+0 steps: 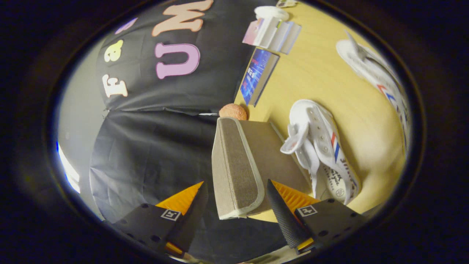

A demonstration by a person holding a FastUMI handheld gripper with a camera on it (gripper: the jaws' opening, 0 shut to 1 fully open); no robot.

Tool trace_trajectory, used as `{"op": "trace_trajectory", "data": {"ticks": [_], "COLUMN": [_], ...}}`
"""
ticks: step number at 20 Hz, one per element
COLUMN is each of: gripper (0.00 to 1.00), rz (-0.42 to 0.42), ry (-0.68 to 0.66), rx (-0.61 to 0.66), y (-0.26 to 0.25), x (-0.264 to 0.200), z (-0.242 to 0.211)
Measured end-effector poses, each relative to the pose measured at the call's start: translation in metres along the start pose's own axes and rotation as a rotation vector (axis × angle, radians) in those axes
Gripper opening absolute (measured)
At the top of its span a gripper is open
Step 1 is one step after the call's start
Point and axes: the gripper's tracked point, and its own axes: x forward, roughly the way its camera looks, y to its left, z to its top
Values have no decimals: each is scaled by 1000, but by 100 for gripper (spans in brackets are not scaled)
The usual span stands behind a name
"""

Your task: Open the storage box then place both shoes into the box .Put the left shoe in first, then the right shoe, with the right side of both shoes facing outward in a uniform manner.

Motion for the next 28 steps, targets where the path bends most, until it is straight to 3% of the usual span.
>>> {"op": "trace_trajectory", "data": {"ticks": [5,12,14,23,26,27,28], "gripper": [98,95,80,9,4,3,2], "rz": [59,130,77,48,43,52,57], "ry": [39,25,26,32,48,44,44], "rx": [165,188,167,184,163,166,156], "y": [-14,0,-12,-19,-16,-19,-15], "x": [16,11,18,3,5,25,11], "z": [-9,-4,-5,4,-11,-6,-4]}}
